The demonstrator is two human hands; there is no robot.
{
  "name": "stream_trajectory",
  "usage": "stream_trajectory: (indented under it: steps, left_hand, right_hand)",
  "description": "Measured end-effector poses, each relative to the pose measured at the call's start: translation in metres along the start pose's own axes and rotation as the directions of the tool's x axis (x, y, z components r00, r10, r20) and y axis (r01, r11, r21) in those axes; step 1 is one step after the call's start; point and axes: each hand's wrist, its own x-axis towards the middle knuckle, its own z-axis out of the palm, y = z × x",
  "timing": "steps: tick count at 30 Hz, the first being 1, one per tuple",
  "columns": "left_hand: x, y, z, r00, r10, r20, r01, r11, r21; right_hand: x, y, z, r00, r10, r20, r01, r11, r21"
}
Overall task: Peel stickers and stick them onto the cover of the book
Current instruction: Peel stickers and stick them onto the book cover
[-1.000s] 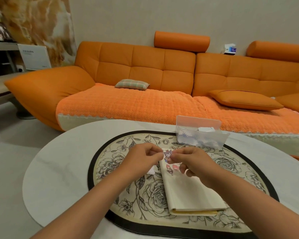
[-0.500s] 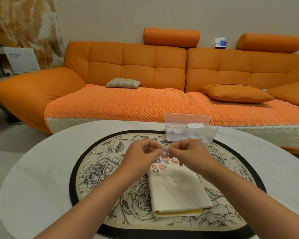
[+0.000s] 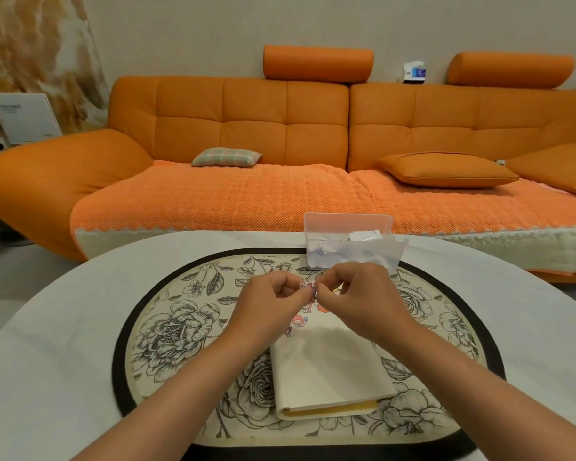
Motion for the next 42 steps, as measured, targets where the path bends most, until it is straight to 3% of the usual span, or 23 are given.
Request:
stream_trajectory:
  steps: [3,5,6,8,10,13,17,24,32,37,42]
  left_hand:
    - [-0.002,0.001,0.002,1.000,0.015,-0.023,-0.015,1.000,0.020]
    - [-0.002,0.001,0.002,0.999,0.025,-0.045,-0.024,0.999,0.030]
    - [-0.002,0.002,0.002,0.998,0.027,-0.055,-0.026,0.999,0.024]
    - [-0.001,0.002,0.000,0.997,0.021,-0.071,-0.021,1.000,0.004]
    - [0.001,0.003,-0.002,0.998,0.024,-0.064,-0.025,0.999,-0.020]
    - [0.002,0.005,-0.005,0.999,0.042,-0.024,-0.044,0.997,-0.068]
    - [0.001,0.005,-0.004,0.997,0.080,0.017,-0.078,0.992,-0.103]
    - [0.000,0.002,-0.001,0.997,0.077,0.025,-0.075,0.992,-0.097]
    - [0.004,0.004,-0.006,0.999,0.025,0.033,-0.023,0.998,-0.067]
    - [0.002,0.006,-0.006,0.997,0.006,0.074,-0.004,0.999,-0.035]
    - [0.002,0.006,-0.006,0.998,-0.002,0.069,0.004,1.000,-0.031]
  right_hand:
    - [-0.004,0.002,0.007,0.975,-0.186,-0.126,0.150,0.957,-0.250]
    - [-0.006,0.002,0.010,0.951,-0.254,-0.177,0.195,0.935,-0.296]
    - [-0.006,0.001,0.010,0.958,-0.231,-0.169,0.188,0.953,-0.237]
    - [-0.003,-0.002,0.007,0.995,-0.077,-0.067,0.081,0.994,0.066]
    - [0.000,-0.006,0.003,0.995,0.065,0.071,-0.088,0.922,0.377]
    - [0.002,-0.008,-0.005,0.969,0.161,0.186,-0.237,0.821,0.520]
    - [0.001,-0.005,-0.010,0.962,0.158,0.224,-0.253,0.825,0.505]
    - [0.000,0.000,-0.004,0.983,0.057,0.176,-0.121,0.919,0.375]
    - [0.004,-0.003,-0.014,0.920,0.126,0.370,-0.311,0.809,0.499]
    - [0.002,-0.006,-0.018,0.941,0.098,0.325,-0.226,0.894,0.386]
    - [0.001,-0.005,-0.016,0.958,0.059,0.280,-0.167,0.911,0.378]
